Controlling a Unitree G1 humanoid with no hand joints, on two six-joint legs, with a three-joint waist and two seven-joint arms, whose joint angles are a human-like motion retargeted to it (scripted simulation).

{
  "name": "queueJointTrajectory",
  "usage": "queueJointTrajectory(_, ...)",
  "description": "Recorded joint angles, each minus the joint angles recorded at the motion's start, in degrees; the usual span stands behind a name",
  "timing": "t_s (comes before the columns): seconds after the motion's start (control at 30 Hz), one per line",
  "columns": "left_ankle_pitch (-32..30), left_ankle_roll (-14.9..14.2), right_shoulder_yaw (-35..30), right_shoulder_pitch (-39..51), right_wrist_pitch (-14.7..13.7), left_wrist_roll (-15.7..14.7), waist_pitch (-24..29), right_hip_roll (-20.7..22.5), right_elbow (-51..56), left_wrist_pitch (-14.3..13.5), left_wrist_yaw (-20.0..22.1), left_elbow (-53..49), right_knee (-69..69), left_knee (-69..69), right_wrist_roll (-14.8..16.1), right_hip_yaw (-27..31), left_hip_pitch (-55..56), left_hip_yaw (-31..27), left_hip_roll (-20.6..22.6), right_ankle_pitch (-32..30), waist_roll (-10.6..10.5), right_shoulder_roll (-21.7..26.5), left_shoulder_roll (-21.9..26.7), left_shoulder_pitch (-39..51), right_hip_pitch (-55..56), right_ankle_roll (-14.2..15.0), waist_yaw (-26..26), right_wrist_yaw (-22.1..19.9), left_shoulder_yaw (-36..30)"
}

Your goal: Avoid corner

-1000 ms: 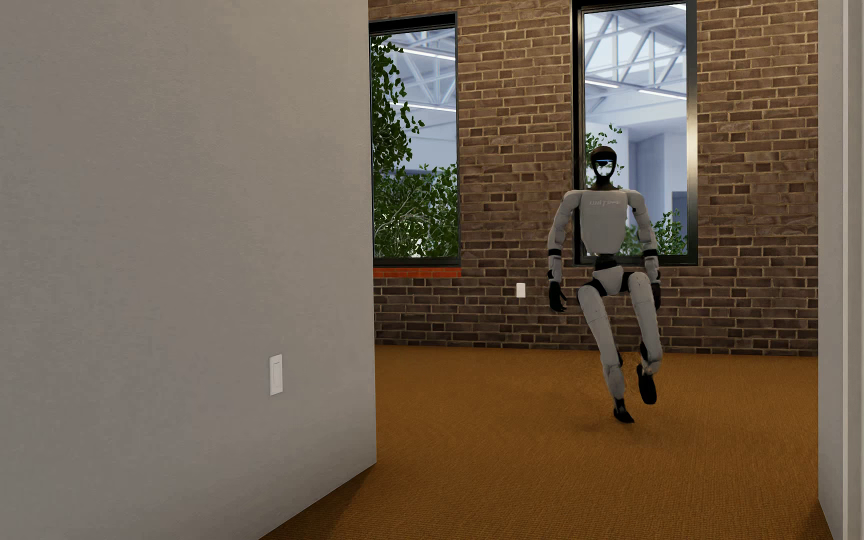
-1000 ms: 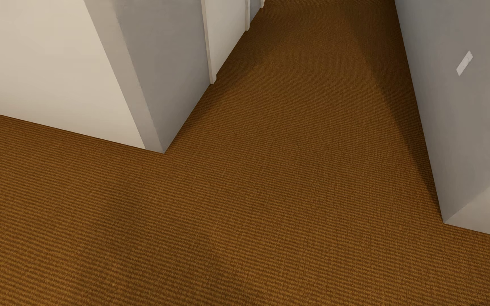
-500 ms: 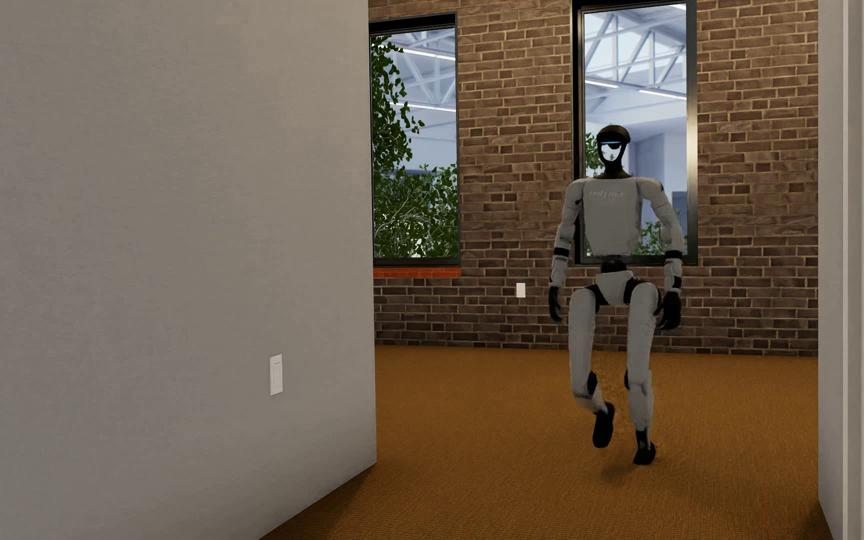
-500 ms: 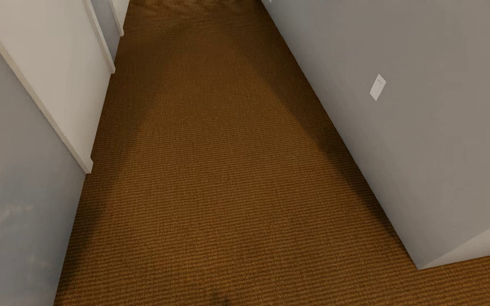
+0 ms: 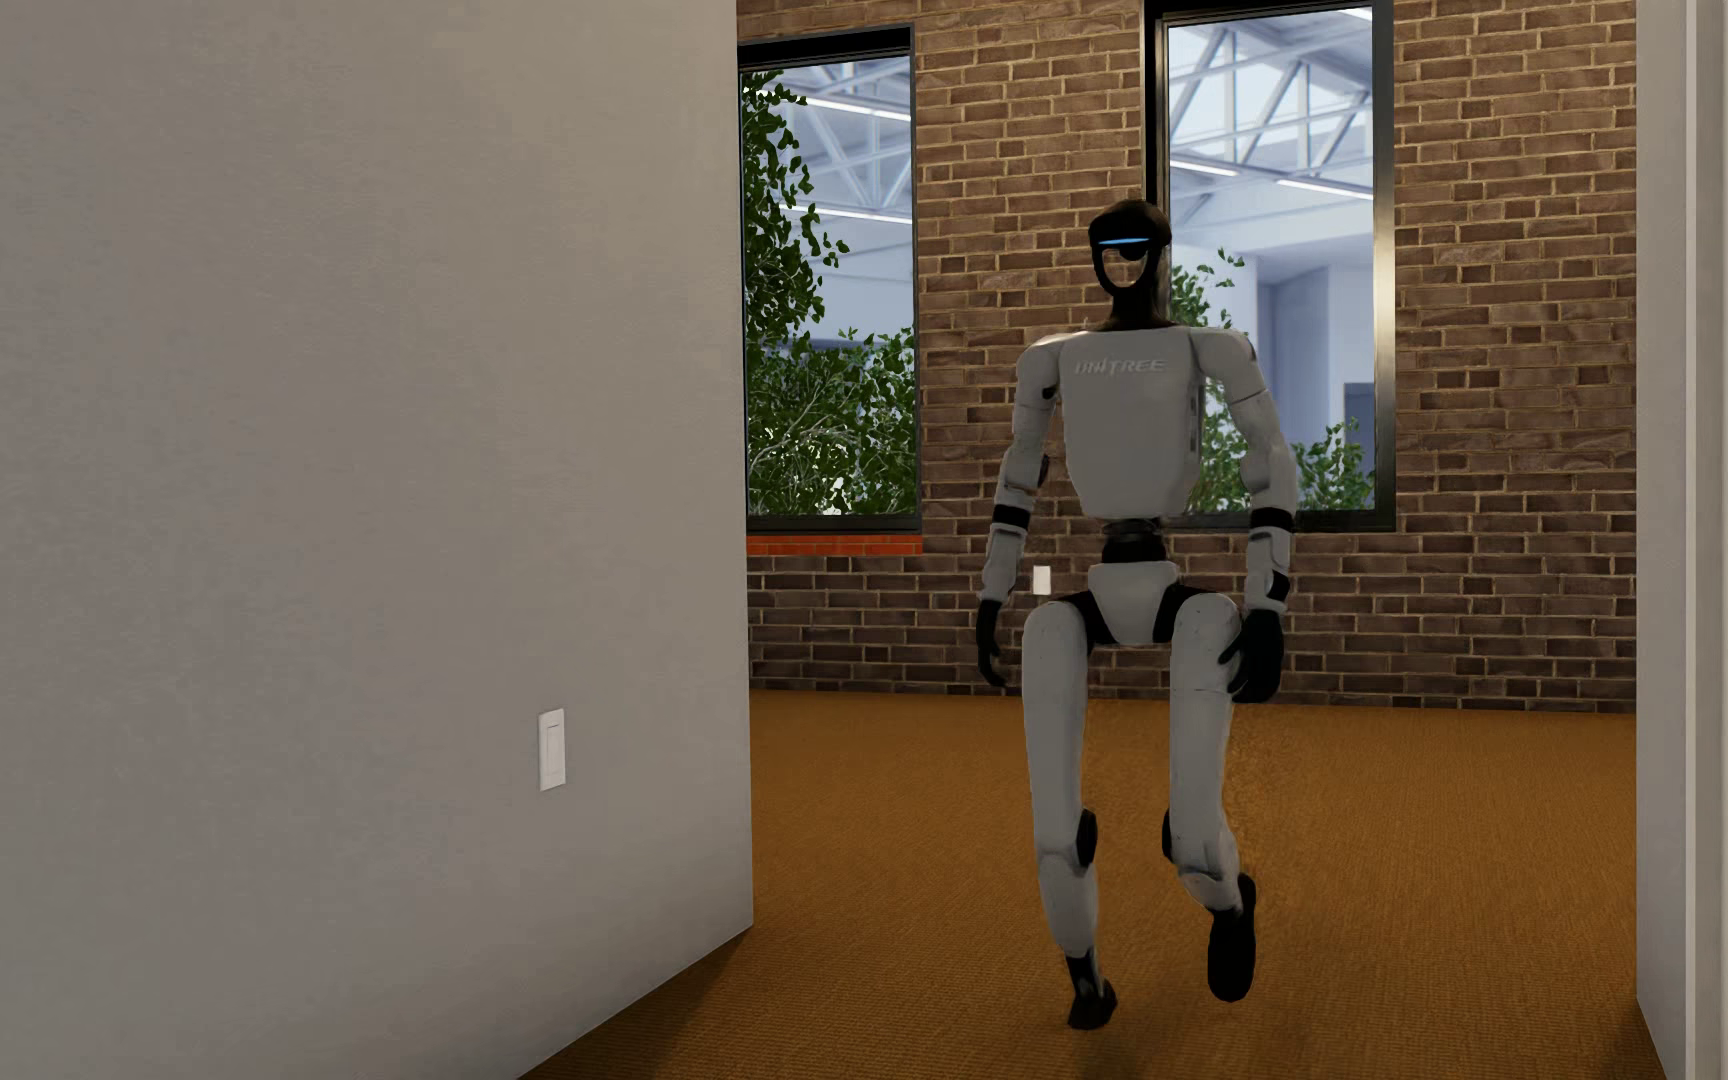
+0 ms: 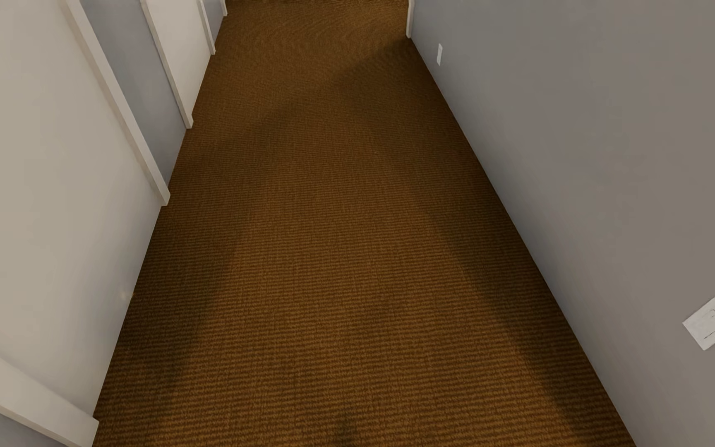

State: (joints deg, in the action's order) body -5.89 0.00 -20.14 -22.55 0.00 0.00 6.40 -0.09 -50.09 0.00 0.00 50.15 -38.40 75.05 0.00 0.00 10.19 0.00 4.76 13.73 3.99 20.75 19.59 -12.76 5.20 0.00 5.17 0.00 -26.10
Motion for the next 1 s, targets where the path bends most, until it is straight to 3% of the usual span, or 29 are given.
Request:
queueJointTrajectory(0.07,-8.8,0.0,0.8,2.0,0.0,0.0,-0.2,-1.9,9.5,0.0,0.0,3.8,6.6,-24.4,0.0,0.0,7.9,0.0,1.6,0.5,1.8,0.1,0.3,-5.0,-10.6,0.0,-7.0,0.0,-3.8)
queueJointTrajectory(0.1,-5.9,0.0,1.2,4.3,0.0,0.0,-0.6,-2.3,13.8,0.0,0.0,5.5,8.0,-36.7,0.0,0.0,11.0,0.0,0.6,1.5,1.5,0.5,0.4,-6.9,-13.9,0.0,-9.5,0.0,-4.4)
queueJointTrajectory(0.13,8.7,0.0,0.9,7.2,0.0,0.0,-0.9,-2.4,16.7,0.0,0.0,7.5,9.0,-46.3,0.0,0.0,12.6,0.0,-0.2,3.4,1.0,1.5,1.4,-7.5,-17.0,0.0,-11.6,0.0,-11.2)
queueJointTrajectory(0.17,24.1,0.0,2.0,9.1,0.0,0.0,-1.2,-3.1,19.6,0.0,0.0,8.1,8.6,-48.3,0.0,0.0,14.6,0.0,-1.6,5.6,0.7,1.9,1.9,-9.4,-20.0,0.0,-13.9,0.0,-13.2)
queueJointTrajectory(0.2,28.4,0.0,3.5,10.7,0.0,0.0,-1.1,-3.6,21.2,0.0,0.0,8.6,8.3,-47.6,0.0,0.0,16.7,0.0,-3.6,6.9,0.4,2.1,2.4,-11.0,-22.5,0.0,-16.3,0.0,-14.8)
queueJointTrajectory(0.23,22.8,0.0,5.4,11.0,0.0,0.0,-0.4,-4.9,22.0,0.0,0.0,10.1,7.6,-47.7,0.0,0.0,18.2,0.0,-3.5,5.3,1.0,1.7,2.5,-12.1,-26.1,0.0,-17.7,0.0,-16.2)
queueJointTrajectory(0.27,9.6,0.0,6.7,10.4,0.0,0.0,-0.9,-6.6,21.7,0.0,0.0,10.7,4.5,-45.0,0.0,0.0,20.2,0.0,-2.5,0.0,1.8,1.1,2.6,-13.0,-26.9,0.0,-18.9,0.0,-16.3)
queueJointTrajectory(0.3,-4.1,0.0,7.5,9.2,0.0,0.0,-2.8,-8.3,20.5,0.0,0.0,12.3,-0.9,-42.3,0.0,0.0,21.7,0.0,-0.3,-8.5,3.1,0.5,2.0,-13.9,-25.3,0.0,-18.4,0.0,-15.2)
queueJointTrajectory(0.33,-9.0,0.0,7.0,7.9,0.0,0.0,-3.1,-10.6,17.9,0.0,0.0,13.1,-10.1,-37.7,0.0,0.0,20.8,0.0,3.3,-18.7,5.2,-0.5,1.8,-14.1,-23.1,0.0,-16.4,0.0,-15.9)
queueJointTrajectory(0.37,-7.9,0.0,5.0,7.0,0.0,0.0,-2.0,-11.0,13.9,0.0,0.0,12.9,-20.4,-34.4,0.0,0.0,17.5,0.0,6.0,-24.3,6.4,-1.3,2.2,-13.3,-19.9,0.0,-13.8,0.0,-16.5)
queueJointTrajectory(0.43,-1.6,0.0,-0.4,6.7,0.0,0.0,-0.1,-10.6,6.1,0.0,0.0,9.9,-39.3,-37.0,0.0,0.0,6.2,0.0,9.3,-10.9,6.2,-1.7,2.5,-8.4,-7.8,0.0,-9.5,0.0,-17.4)
queueJointTrajectory(0.5,6.8,0.0,-3.6,3.3,0.0,0.0,0.1,-7.8,1.4,0.0,0.0,2.8,-41.0,-42.7,0.0,0.0,-6.7,0.0,8.1,-1.5,3.2,-1.1,2.4,-4.2,2.7,0.0,-2.4,0.0,-12.6)
queueJointTrajectory(0.57,14.7,0.0,-5.3,-0.7,0.0,0.0,-0.1,-6.5,-1.1,0.0,0.0,-6.7,-25.9,-47.9,0.0,0.0,-17.1,0.0,5.1,-0.9,0.9,0.0,3.4,0.0,10.2,0.0,4.4,0.0,-7.0)
queueJointTrajectory(0.63,20.9,0.0,-5.6,-3.9,0.0,0.0,-1.2,-7.6,-3.6,0.0,0.0,-13.5,-2.7,-50.6,0.0,0.0,-24.7,0.0,3.1,-1.7,0.2,0.6,3.7,4.9,13.3,0.0,9.2,0.0,-1.1)
queueJointTrajectory(0.67,23.0,0.0,-5.7,-4.9,0.0,0.0,-2.2,-8.0,-4.6,0.0,0.0,-17.2,7.6,-50.8,0.0,0.0,-26.7,0.0,2.8,-5.5,0.5,0.6,4.2,7.0,14.5,0.0,10.5,0.0,1.8)
queueJointTrajectory(0.7,24.4,0.0,-5.3,-5.4,0.0,0.0,-3.5,-8.5,-5.7,0.0,0.0,-20.0,28.1,-50.6,0.0,0.0,-28.1,0.0,1.6,-16.4,0.4,0.4,4.7,8.7,16.6,0.0,11.5,0.0,4.5)
queueJointTrajectory(0.73,24.0,0.0,-5.1,-6.0,0.0,0.0,-4.0,-8.5,-6.8,0.0,0.0,-21.8,30.6,-49.4,0.0,0.0,-29.8,0.0,0.2,-17.3,0.2,0.3,5.1,9.8,18.7,0.0,12.5,0.0,6.2)
queueJointTrajectory(0.77,21.9,0.0,-5.3,-6.2,0.0,0.0,-3.6,-7.6,-8.2,0.0,0.0,-23.3,9.5,-47.3,0.0,0.0,-32.4,0.0,-1.7,-4.1,-0.1,0.1,5.4,9.5,20.4,0.0,13.4,0.0,7.6)
queueJointTrajectory(0.8,17.1,0.0,-5.4,-6.0,0.0,0.0,-4.3,-6.1,-9.6,0.0,0.0,-22.9,3.8,-43.1,0.0,0.0,-32.8,0.0,-3.3,-0.8,-0.8,0.0,5.0,8.3,22.3,0.0,13.8,0.0,8.7)
queueJointTrajectory(0.83,10.3,0.0,-6.8,-5.5,0.0,0.0,-6.0,-5.2,-11.3,0.0,0.0,-21.2,-2.3,-35.5,0.0,0.0,-30.2,0.0,-4.7,-5.7,-1.7,0.0,4.0,6.6,24.8,0.0,13.5,0.0,9.1)
queueJointTrajectory(0.87,2.3,0.0,-7.8,-4.9,0.0,0.0,-4.4,-2.1,-13.0,0.0,0.0,-16.8,-8.0,-26.2,0.0,0.0,-29.6,0.0,-7.8,-5.2,-3.6,0.0,2.7,4.9,21.5,0.0,12.2,0.0,7.8)
queueJointTrajectory(0.9,-4.5,0.0,-5.7,-3.2,0.0,0.0,-3.7,-0.7,-11.9,0.0,0.0,-12.5,-10.2,-12.7,0.0,0.0,-23.4,0.0,-6.6,-1.8,-3.2,-0.3,2.7,4.3,19.4,0.0,10.3,0.0,4.9)
queueJointTrajectory(0.93,-4.4,0.0,-5.9,-1.8,0.0,0.0,-2.6,1.5,-9.4,0.0,0.0,-7.0,-9.2,-1.2,0.0,0.0,-17.6,0.0,-6.7,-0.1,-3.4,-0.7,2.3,4.5,14.7,0.0,8.4,0.0,0.6)
queueJointTrajectory(1.0,-0.6,0.0,-2.3,0.8,0.0,0.0,-1.6,2.6,-0.8,0.0,0.0,1.6,-3.4,5.2,0.0,0.0,-7.4,0.0,-2.6,-1.5,-0.5,-1.7,0.6,1.2,4.5,0.0,1.3,0.0,-1.0)
